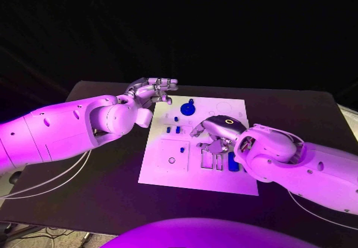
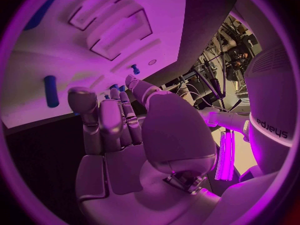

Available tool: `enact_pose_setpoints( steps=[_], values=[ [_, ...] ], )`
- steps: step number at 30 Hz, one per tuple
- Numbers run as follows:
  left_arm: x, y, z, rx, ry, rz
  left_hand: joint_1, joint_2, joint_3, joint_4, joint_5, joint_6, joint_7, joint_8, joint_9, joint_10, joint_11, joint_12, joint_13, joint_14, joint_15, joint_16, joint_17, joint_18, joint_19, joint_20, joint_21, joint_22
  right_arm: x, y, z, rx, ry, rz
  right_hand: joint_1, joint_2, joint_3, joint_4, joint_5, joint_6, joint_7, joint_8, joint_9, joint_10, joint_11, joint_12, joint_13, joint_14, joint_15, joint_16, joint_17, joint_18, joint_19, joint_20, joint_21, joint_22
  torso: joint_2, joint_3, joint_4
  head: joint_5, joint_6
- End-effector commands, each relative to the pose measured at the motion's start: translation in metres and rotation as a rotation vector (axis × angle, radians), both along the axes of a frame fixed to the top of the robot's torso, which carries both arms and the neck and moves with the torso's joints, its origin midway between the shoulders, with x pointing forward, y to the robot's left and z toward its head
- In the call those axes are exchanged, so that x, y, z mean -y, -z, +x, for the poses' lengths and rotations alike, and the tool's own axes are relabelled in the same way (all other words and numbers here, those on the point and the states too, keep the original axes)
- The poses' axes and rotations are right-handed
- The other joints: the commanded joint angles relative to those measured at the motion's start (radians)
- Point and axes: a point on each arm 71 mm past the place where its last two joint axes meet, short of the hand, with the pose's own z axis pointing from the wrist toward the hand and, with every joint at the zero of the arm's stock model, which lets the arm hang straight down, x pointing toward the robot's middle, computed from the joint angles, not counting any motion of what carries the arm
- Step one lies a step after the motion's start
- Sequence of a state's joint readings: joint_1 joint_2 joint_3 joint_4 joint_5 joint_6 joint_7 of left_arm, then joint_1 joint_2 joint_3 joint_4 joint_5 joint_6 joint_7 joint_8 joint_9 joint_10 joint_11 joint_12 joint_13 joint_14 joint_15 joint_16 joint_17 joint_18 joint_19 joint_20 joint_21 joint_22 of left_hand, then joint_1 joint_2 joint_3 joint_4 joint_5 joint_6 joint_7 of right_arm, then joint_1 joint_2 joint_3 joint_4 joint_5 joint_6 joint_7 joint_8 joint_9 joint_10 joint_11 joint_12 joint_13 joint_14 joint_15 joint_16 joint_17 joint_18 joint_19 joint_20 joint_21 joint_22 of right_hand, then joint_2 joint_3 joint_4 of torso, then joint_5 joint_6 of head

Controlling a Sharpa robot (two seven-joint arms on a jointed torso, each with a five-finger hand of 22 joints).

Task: Assemble the parts on the task board

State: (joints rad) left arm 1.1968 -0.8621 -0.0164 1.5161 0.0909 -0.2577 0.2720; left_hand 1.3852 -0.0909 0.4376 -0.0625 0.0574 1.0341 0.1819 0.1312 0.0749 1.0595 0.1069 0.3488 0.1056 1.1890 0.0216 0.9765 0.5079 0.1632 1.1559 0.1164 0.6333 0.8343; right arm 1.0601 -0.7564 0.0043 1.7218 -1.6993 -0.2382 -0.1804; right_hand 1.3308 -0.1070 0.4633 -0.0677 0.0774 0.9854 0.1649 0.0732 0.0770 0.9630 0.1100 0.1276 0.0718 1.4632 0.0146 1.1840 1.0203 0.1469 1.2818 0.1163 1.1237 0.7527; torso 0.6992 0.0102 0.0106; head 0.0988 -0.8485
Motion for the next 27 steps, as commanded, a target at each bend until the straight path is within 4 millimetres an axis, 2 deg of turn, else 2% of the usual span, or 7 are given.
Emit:
enact_pose_setpoints(
  steps=[1,3,8,10,12,19,27],
  values=[
    [0.001,-0.001,-0.001,0.014,0.016,-0.001,0.001,0.004,-0.005,-0.004,0.004,-0.007,0.001,0.003,-0.001,-0.007,-0.001,0.004,0.001,-0.008,-0.002,-0.003,-0.002,0.019,-0.006,0.002,-0.006,-0.002,0.016,-0.013,0.007,-0.012,0.061,0.034,-0.002,0.001,-0.008,-0.002,0.004,0.006,-0.003,0.005,0.001,0.007,0.001,0.006,0.001,0.018,0.001,-0.004,-0.002,-0.003,0.006,0.001,0.006,0.002,0.0,-0.0009,0.0,-0.008,0.004],
    [0.001,-0.001,-0.001,0.014,0.017,-0.001,0.001,0.004,-0.005,-0.004,0.004,-0.007,0.001,0.003,-0.001,-0.007,-0.001,0.004,0.001,-0.008,-0.002,-0.003,-0.002,0.019,-0.006,0.002,-0.006,-0.002,0.029,-0.019,0.013,-0.006,0.087,0.002,-0.01,-0.006,-0.018,0.0,0.006,-0.002,-0.011,-0.001,-0.001,0.001,-0.004,0.009,-0.002,0.018,-0.003,-0.002,-0.001,-0.002,0.006,-0.001,0.005,0.001,0.0,-0.0009,-0.0008,-0.013,0.006],
    [0.002,-0.001,-0.001,0.014,0.02,-0.002,0.001,0.005,-0.005,-0.003,0.004,-0.007,0.001,0.003,-0.001,-0.008,-0.001,0.005,0.001,-0.008,-0.002,-0.003,-0.002,0.019,-0.006,0.002,-0.006,-0.002,0.053,-0.024,0.023,0.004,0.136,-0.078,-0.022,-0.018,-0.061,0.008,0.009,-0.027,-0.029,-0.01,-0.005,-0.048,-0.021,0.005,-0.007,0.023,-0.038,0.005,0.004,-0.001,0.007,-0.032,0.001,-0.004,-0.001,-0.0018,-0.0018,-0.021,0.013],
    [0.002,-0.001,-0.001,0.014,0.021,-0.002,0.001,0.005,-0.005,-0.003,0.004,-0.007,0.001,0.003,-0.001,-0.008,-0.001,0.005,0.001,-0.008,-0.002,-0.003,-0.002,0.019,-0.006,0.002,-0.006,-0.002,0.061,-0.024,0.028,0.002,0.158,-0.105,-0.02,-0.017,-0.074,0.01,0.008,-0.029,-0.031,-0.009,-0.006,-0.063,-0.024,0.004,-0.007,0.024,-0.043,0.005,0.004,-0.002,0.007,-0.037,0.0,-0.005,0.0,0.0004,-0.0033,-0.02,0.016],
    [0.002,-0.001,-0.001,0.014,0.022,-0.003,0.001,0.005,-0.005,-0.003,0.004,-0.007,0.001,0.003,-0.001,-0.008,-0.001,0.005,0.001,-0.008,-0.002,-0.003,-0.002,0.019,-0.006,0.002,-0.006,-0.002,0.064,-0.023,0.031,0.002,0.167,-0.116,-0.019,-0.014,-0.076,0.011,0.007,-0.027,-0.031,-0.008,-0.005,-0.064,-0.024,0.006,-0.007,0.025,-0.042,0.005,0.004,-0.003,0.009,-0.037,0.001,-0.003,0.0,0.002,-0.0042,-0.019,0.016],
    [0.003,-0.001,-0.001,0.014,0.025,-0.004,0.001,0.005,-0.005,-0.003,0.004,-0.007,0.001,0.003,-0.001,-0.008,-0.001,0.005,0.001,-0.008,-0.002,-0.003,-0.002,0.019,-0.006,0.002,-0.006,-0.002,0.066,-0.018,0.036,-0.001,0.171,-0.162,-0.009,0.0,-0.091,0.014,0.007,-0.015,-0.03,-0.005,-0.003,-0.033,-0.025,0.035,-0.002,0.025,-0.029,0.003,-0.002,-0.006,0.014,-0.029,0.002,-0.001,0.0,-0.0017,-0.0002,-0.021,0.018],
    [0.003,-0.001,-0.001,0.014,0.025,-0.004,0.001,0.005,-0.005,-0.003,0.004,-0.007,0.001,0.003,-0.001,-0.008,-0.001,0.005,0.001,-0.008,-0.002,-0.003,-0.002,0.019,-0.006,0.002,-0.006,-0.002,0.059,-0.011,0.038,-0.019,0.152,-0.189,0.001,0.017,-0.095,0.019,0.011,0.017,-0.023,0.003,0.002,0.021,-0.02,0.069,-0.003,0.027,-0.013,0.011,0.003,-0.007,0.02,-0.014,0.007,0.006,0.001,-0.0014,-0.0018,-0.02,0.018]
  ],
)
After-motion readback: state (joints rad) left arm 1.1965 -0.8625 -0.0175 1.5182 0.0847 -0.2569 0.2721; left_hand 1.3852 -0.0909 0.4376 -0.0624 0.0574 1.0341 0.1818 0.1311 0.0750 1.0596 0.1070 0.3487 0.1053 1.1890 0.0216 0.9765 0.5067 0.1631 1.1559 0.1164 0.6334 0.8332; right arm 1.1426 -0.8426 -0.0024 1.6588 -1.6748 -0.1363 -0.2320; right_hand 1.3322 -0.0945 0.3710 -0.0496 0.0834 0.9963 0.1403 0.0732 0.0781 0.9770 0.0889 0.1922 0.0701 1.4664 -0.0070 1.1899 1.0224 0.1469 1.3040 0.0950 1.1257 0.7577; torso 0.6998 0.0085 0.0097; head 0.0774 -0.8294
